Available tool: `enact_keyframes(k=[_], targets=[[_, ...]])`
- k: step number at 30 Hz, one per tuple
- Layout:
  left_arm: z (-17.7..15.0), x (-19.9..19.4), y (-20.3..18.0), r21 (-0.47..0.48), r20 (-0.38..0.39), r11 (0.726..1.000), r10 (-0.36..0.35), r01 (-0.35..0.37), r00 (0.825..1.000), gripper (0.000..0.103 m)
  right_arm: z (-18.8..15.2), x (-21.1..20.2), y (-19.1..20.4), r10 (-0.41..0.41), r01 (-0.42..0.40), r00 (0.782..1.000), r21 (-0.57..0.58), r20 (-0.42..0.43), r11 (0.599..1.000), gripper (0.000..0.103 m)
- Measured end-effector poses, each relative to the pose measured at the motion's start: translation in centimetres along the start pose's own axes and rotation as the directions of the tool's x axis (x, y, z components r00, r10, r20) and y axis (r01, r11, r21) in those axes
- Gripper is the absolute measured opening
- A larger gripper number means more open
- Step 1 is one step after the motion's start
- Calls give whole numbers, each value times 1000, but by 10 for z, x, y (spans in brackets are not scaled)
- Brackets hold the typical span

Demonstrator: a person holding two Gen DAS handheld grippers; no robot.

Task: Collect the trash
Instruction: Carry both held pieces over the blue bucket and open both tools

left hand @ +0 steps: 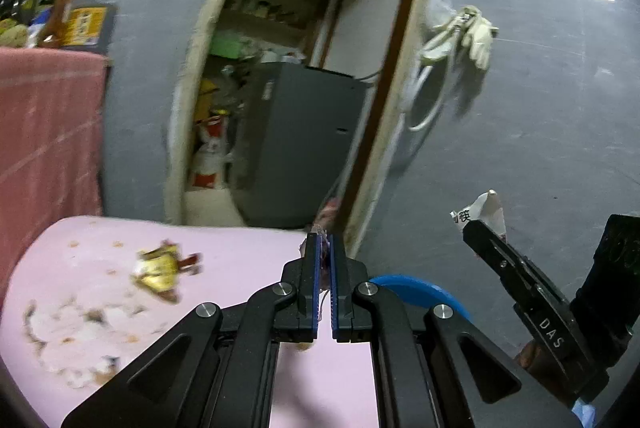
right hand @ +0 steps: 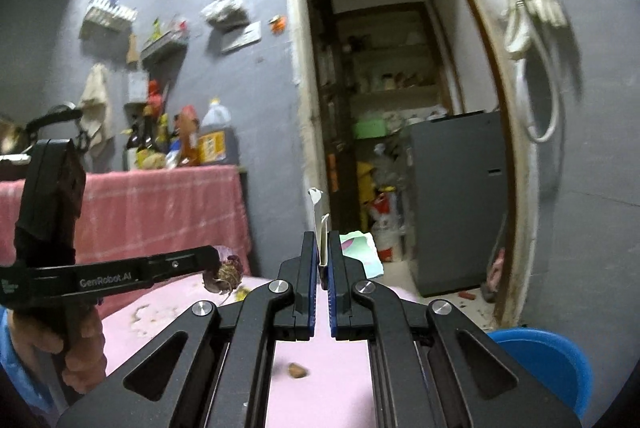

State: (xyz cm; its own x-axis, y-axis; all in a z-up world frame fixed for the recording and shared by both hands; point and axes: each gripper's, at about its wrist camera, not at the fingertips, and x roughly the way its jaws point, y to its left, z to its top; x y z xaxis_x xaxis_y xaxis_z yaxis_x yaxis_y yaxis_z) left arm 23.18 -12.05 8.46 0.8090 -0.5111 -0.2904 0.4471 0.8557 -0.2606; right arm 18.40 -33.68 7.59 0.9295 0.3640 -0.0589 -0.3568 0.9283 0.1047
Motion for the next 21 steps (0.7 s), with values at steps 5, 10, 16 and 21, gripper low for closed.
enact_keyframes(k=[5, 10, 16, 21], targets=[[3, 34, -36, 12, -20, 998, -61, 61, 998, 2, 6, -12, -33, -98, 98, 995, 19, 2, 995, 2], [-7, 73, -67, 8, -79, 995, -102, 103, 992, 2, -2, -15, -79, -157, 162, 986, 108, -49, 981, 2], [-26, 126, -89, -19, -209, 992, -125, 124, 970, 2, -25, -22, -126, -220, 245, 965, 196, -139, 950, 3], [-41, 160, -98, -54, -302, 993, -116, 105, 946, 2, -42, -20, -152, -226, 282, 946, 243, -235, 928, 3]])
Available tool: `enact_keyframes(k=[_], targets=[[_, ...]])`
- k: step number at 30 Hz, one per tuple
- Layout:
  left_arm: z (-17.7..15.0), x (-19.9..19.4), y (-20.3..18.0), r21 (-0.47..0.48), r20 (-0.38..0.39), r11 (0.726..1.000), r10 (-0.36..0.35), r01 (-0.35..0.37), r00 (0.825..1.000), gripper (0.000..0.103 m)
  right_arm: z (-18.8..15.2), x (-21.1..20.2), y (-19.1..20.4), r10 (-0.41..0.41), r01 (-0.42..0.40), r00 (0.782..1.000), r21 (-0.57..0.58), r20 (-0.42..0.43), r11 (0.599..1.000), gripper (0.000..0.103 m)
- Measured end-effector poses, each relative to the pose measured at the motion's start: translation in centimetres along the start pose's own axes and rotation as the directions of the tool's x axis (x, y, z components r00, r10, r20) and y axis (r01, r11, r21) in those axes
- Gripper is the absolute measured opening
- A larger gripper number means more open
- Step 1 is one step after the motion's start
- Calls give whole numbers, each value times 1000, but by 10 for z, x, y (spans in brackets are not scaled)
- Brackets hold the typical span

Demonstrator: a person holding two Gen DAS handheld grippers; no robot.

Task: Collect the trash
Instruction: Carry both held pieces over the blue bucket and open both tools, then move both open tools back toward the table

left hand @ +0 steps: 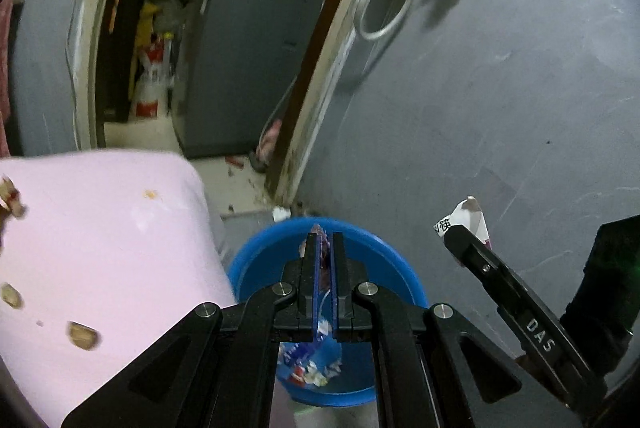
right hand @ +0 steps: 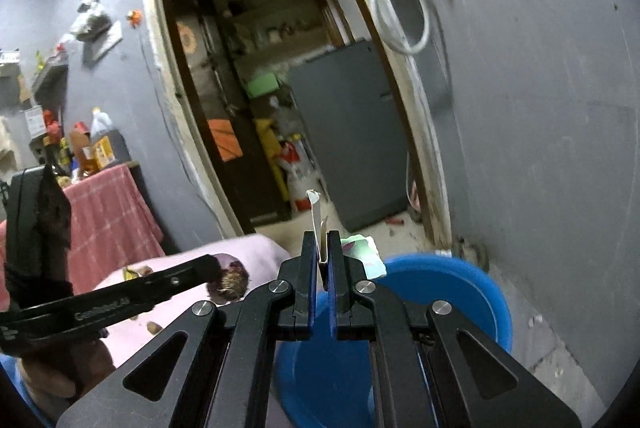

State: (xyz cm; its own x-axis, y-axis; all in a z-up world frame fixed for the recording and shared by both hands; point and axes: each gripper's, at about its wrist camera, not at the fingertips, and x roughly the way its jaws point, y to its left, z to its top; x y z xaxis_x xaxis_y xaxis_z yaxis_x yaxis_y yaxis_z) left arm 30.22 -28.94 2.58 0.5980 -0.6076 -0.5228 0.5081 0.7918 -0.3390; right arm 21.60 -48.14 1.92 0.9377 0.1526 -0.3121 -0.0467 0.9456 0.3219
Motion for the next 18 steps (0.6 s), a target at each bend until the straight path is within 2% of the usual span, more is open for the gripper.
enact_keyframes(k=[5, 8, 13, 17, 18], targets=[[-5, 33, 1, -47, -85, 999, -6, 2, 996, 2, -7, 7, -15, -26, 29, 997, 47, -69, 998, 4], [-5, 46, 4, -67, -108, 998, 8, -16, 994, 3, -12, 12, -26, -51, 61, 993, 85, -107, 995, 5], [-6, 56, 2, -58, -144, 998, 23, -32, 989, 4, -15, 14, -37, -49, 67, 989, 129, -136, 989, 8], [-4, 53, 3, -53, -143, 998, 32, -40, 989, 14, -13, 10, -36, -64, 80, 990, 127, -126, 989, 13], [-4, 51, 2, -54, -138, 998, 35, -43, 990, 20, -12, 8, -36, -68, 84, 990, 126, -120, 989, 20]])
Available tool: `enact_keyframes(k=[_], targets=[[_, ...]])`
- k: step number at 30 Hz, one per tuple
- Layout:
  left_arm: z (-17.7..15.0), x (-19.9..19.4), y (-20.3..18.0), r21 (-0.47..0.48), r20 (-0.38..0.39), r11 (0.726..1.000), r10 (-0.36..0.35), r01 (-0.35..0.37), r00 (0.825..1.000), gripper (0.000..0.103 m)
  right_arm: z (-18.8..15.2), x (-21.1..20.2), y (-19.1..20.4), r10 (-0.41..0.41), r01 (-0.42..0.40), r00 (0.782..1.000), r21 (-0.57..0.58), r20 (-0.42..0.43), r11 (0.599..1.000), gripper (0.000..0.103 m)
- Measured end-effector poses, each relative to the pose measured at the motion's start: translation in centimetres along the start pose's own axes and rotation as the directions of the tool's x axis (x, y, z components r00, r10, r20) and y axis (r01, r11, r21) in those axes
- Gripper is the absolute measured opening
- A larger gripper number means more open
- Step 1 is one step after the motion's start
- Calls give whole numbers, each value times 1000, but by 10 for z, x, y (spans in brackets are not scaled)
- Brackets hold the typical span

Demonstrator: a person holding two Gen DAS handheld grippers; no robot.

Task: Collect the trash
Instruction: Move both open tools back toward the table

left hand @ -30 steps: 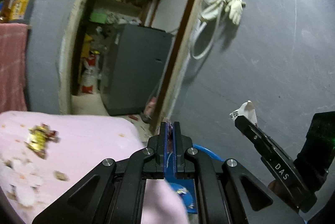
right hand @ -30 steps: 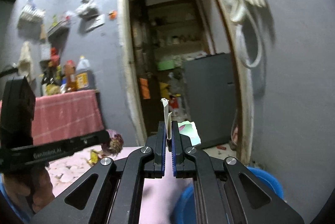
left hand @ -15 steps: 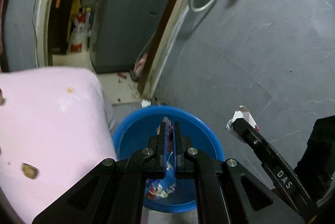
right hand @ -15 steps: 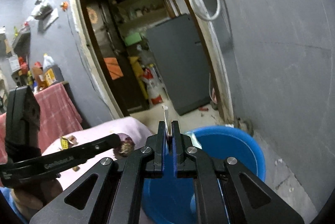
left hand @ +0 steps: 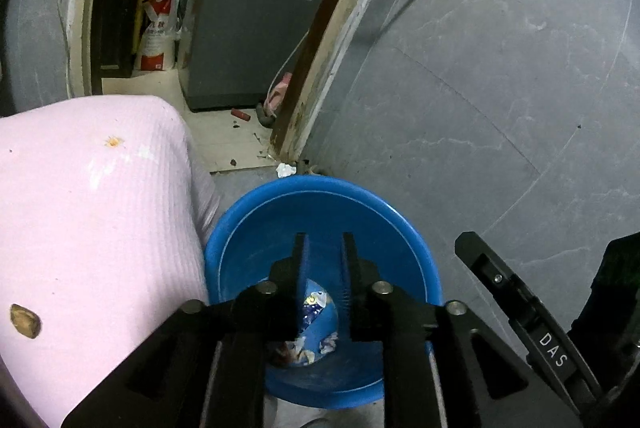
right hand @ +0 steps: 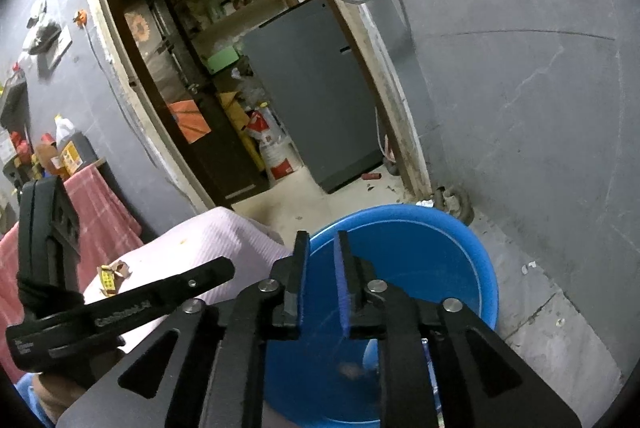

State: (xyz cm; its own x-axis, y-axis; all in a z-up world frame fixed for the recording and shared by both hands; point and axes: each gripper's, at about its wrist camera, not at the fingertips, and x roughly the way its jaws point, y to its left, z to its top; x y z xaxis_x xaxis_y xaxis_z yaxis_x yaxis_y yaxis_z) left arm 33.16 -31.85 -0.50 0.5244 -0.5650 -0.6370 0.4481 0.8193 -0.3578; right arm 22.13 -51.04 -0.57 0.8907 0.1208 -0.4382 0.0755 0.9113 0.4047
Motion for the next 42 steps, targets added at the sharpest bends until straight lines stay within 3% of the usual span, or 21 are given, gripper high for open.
enact_keyframes(k=[1, 4, 5, 7, 9, 11, 13, 15, 18, 24, 33, 37, 42], targets=[[1, -5, 1, -2, 17, 1000, 7, -7, 1000, 23, 1, -2, 1, -2, 2, 1000, 0, 11, 1000, 27], [0, -21, 4, 3, 83, 999, 49, -49, 995, 34, 3, -8, 2, -6, 7, 999, -18, 42, 1000, 31], [1, -31, 7, 8, 118, 998, 68, -69, 991, 36, 5, -10, 4, -11, 12, 999, -32, 53, 999, 32], [2, -45, 13, 6, 162, 995, 94, -96, 982, 42, 7, -14, 11, -20, 25, 996, -58, 83, 998, 46], [3, -61, 20, -7, 204, 992, 122, -123, 971, 55, 10, -20, 19, -5, 15, 993, -83, 121, 996, 54], [4, -78, 29, -22, 244, 989, 145, -144, 959, 60, 12, -24, 28, 16, 0, 988, -107, 156, 994, 58], [7, -95, 37, -35, 275, 985, 171, -168, 946, 70, 12, -28, 37, 33, -10, 982, -124, 185, 992, 86], [6, -113, 45, -55, 322, 978, 208, -201, 924, 89, 12, -32, 44, 51, -22, 973, -129, 226, 991, 93], [0, -143, 54, -67, 411, 964, 261, -257, 873, 98, 13, -37, 58, 80, -40, 960, -151, 267, 988, 101], [-13, -190, 63, -39, 489, 935, 325, -352, 809, 99, 11, -52, 94, 172, -96, 918, -223, 356, 970, 103], [-28, -239, 89, -56, 544, 902, 387, -428, 744, 99, 3, -52, 164, 297, -168, 890, -356, 346, 919, 103], [-30, -258, 110, -76, 545, 887, 420, -456, 726, 99, -4, -47, 193, 324, -179, 893, -415, 312, 892, 103], [-36, -267, 140, -91, 529, 868, 458, -489, 714, 99, -15, -28, 220, 311, -174, 922, -470, 231, 865, 103]])
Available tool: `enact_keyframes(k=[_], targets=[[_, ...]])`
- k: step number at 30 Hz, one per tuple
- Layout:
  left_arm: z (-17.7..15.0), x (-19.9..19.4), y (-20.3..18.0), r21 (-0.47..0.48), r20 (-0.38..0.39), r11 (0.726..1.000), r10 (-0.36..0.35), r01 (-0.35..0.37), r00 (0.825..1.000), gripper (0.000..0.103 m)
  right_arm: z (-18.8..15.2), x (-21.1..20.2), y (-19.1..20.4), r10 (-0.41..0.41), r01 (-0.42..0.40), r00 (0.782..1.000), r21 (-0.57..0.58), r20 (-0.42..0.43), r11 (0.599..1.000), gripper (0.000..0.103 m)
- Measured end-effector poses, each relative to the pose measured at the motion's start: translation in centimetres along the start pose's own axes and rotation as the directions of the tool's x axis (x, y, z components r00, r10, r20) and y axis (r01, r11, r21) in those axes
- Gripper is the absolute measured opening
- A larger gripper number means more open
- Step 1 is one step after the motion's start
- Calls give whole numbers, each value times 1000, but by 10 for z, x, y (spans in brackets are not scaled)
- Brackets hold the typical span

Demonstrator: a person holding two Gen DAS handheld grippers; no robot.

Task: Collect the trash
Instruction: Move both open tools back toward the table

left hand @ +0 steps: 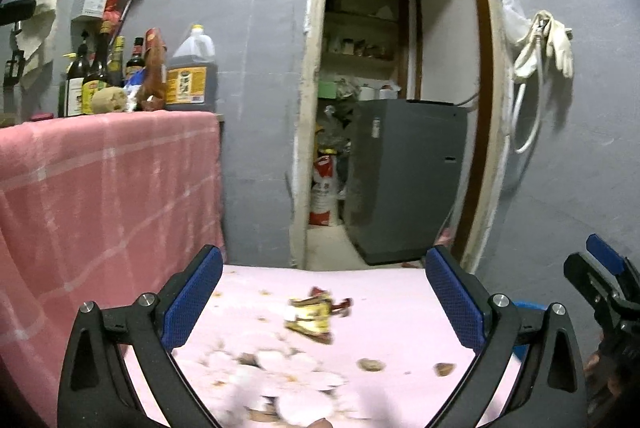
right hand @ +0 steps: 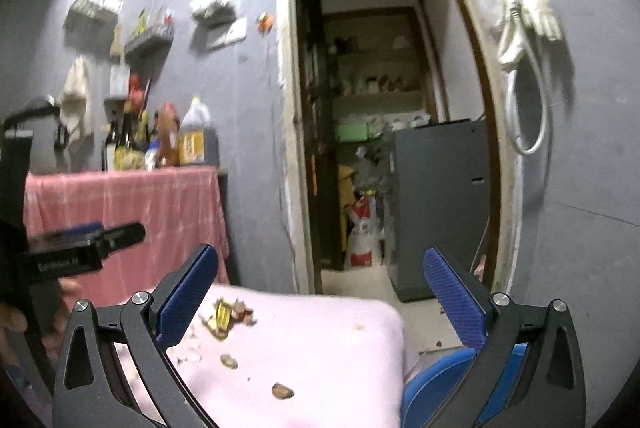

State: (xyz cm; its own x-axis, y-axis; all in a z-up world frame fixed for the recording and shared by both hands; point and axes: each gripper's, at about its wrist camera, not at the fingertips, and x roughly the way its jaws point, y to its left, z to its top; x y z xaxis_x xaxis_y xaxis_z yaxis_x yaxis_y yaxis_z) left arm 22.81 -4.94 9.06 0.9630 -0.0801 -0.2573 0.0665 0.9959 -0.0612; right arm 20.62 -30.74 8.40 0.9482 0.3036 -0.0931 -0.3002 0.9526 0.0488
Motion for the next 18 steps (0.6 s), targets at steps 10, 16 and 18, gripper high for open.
enact_keyframes(k=[10, 16, 18], targets=[[-30, 34, 28, 61, -130, 998, -4, 12, 991, 99, -32, 39, 14, 9, -9, 980, 0, -199, 1000, 103], [-51, 60, 27, 70, -269, 995, -45, 66, 962, 99, -57, 65, -2, 29, 12, 921, 103, -389, 995, 103], [-57, 70, 27, 50, -313, 995, -64, 83, 947, 99, -65, 69, -7, 27, 19, 902, 103, -431, 994, 98]])
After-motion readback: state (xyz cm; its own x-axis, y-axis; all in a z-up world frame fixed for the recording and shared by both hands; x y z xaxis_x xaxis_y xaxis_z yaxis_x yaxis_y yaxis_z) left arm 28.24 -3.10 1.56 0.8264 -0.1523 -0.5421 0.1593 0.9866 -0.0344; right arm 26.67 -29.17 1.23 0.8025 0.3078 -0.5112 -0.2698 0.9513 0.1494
